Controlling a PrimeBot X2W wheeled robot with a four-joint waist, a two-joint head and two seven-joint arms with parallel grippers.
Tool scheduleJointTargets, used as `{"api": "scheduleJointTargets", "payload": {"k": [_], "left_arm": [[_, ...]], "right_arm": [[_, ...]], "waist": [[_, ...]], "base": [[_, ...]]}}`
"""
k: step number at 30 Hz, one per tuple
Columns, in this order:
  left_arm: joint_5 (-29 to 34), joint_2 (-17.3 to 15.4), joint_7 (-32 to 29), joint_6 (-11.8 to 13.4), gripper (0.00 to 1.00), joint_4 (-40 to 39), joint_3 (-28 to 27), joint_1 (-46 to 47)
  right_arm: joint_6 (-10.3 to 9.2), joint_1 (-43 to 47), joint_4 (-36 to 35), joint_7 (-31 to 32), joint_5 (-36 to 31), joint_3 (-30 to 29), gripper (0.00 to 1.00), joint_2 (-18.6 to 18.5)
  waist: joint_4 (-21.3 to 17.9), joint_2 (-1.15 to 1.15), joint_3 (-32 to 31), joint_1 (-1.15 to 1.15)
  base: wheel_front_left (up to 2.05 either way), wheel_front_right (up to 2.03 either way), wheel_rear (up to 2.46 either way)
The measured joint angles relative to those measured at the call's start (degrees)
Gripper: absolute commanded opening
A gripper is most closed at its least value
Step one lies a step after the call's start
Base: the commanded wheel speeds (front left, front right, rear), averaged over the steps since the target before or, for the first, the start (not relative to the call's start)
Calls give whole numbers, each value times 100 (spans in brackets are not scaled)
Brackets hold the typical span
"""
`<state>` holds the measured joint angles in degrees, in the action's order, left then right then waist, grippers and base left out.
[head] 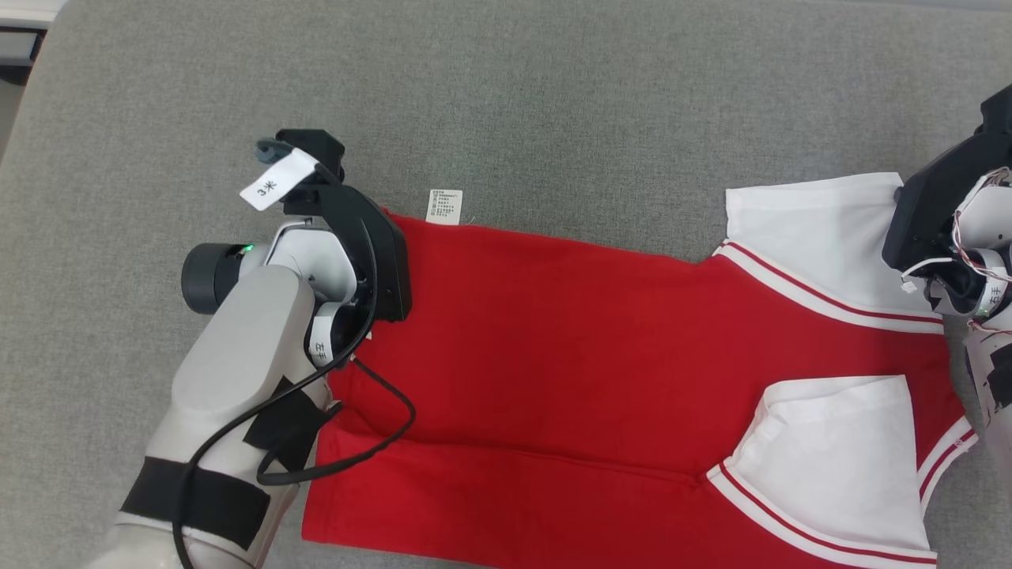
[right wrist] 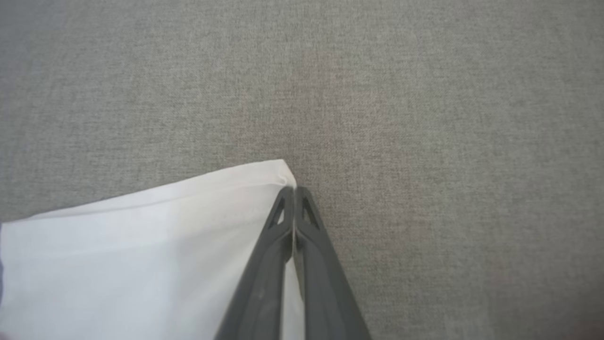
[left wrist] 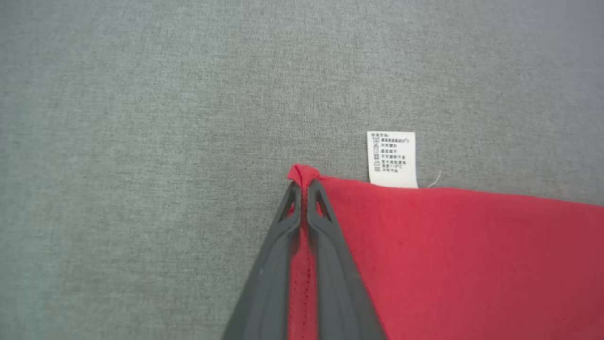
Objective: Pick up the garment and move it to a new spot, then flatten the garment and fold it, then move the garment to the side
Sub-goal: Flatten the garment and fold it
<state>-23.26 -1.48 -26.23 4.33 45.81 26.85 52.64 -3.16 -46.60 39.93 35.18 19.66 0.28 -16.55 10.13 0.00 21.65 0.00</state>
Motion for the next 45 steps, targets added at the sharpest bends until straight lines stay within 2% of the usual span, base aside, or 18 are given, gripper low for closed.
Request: {"api": "scheduleJointTargets", "payload": {"k": [10,15,21,24,33,45], "left_arm": [[-196,2,377,22,0,63,-3,88],[-261,2,544,13,0,138,70,92],[-342,0,784,-89,0,174,156,-89],[-342,-4,889,-140,0,175,178,-198],[-344,-35,1295,-287,0,111,223,-900],[-571,-336,1625,-282,0,105,1,-1634]], "right_arm": [[123,-37,60,-372,232,-190,0,103],[372,-43,14,-599,489,-314,0,131],[803,491,-276,-703,806,-371,0,197],[878,733,-413,-703,907,-379,0,224],[1021,2035,-1403,-583,1414,-344,0,248],[1022,3498,-3182,-212,2104,-439,0,116]], "waist": [[-35,0,-177,0],[-53,0,-325,0],[-74,0,-541,0],[-87,0,-626,0],[-177,0,-1064,-1],[-414,-1,-1535,-1]], "base": [[0,0,0],[0,0,0],[0,0,0],[0,0,0],[0,0,0],[0,0,0]]}}
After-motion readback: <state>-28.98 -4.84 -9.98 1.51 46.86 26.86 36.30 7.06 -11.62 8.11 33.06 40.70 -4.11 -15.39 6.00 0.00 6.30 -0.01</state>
